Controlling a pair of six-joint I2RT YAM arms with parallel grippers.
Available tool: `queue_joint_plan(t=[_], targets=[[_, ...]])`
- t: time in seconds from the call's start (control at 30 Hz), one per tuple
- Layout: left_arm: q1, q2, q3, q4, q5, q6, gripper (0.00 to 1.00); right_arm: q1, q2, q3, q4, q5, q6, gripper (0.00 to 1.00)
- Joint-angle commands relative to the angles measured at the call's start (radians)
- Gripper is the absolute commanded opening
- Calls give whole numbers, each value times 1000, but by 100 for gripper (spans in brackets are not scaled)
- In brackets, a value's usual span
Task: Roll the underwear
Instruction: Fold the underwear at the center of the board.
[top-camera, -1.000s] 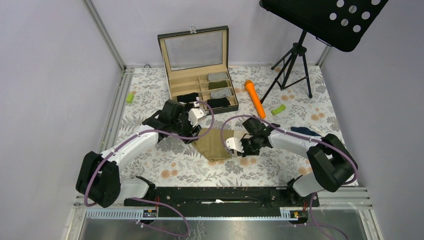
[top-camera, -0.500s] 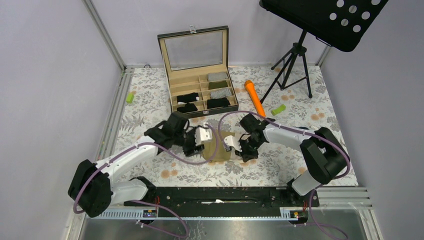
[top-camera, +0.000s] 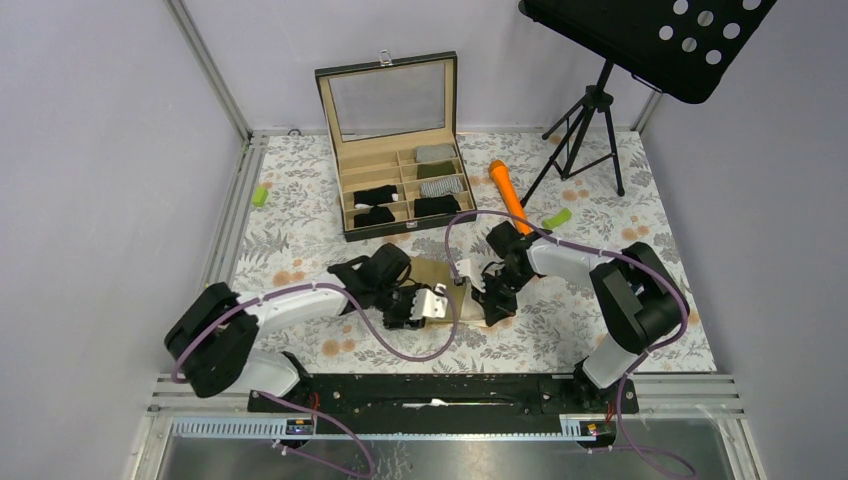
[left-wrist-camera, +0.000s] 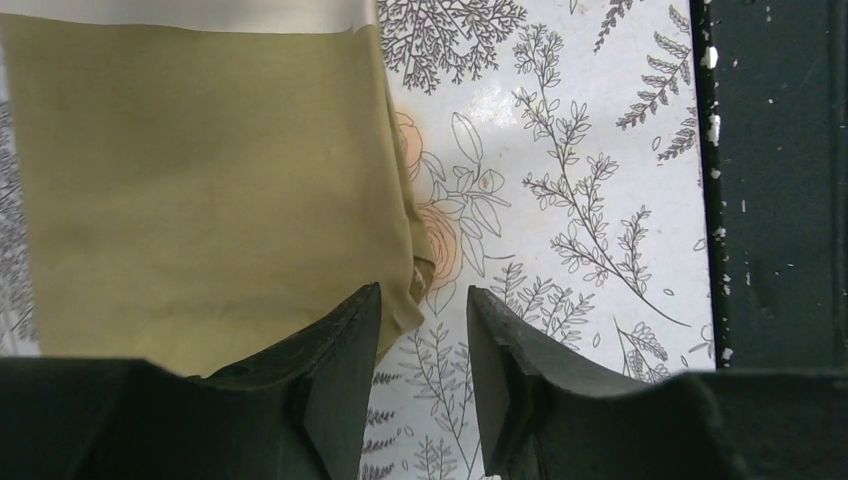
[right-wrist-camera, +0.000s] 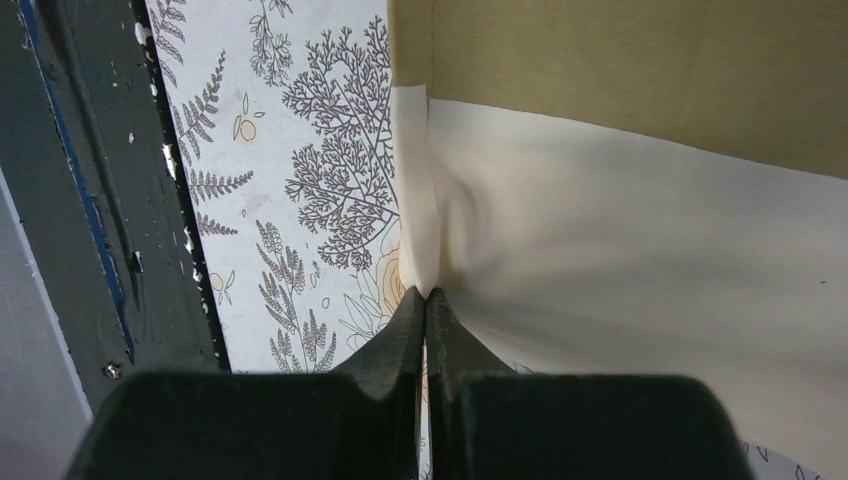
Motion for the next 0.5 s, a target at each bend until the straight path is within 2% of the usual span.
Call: queue_joint_plan(t=[0.0,0.13,0.27,0.47], targets=[[-24,56,47,65,23,50,43,-15,28,25,-16,31,4,0],[-51,73,20,97,-19,64,43,-18,37,32,-13,31,3,0],[-86,73,-37,214,-120,60,43,-20,46,31,-8,40,8,0],[-121,88,-78,278,-198,100,33,-19,43,24,2,48,18,0]])
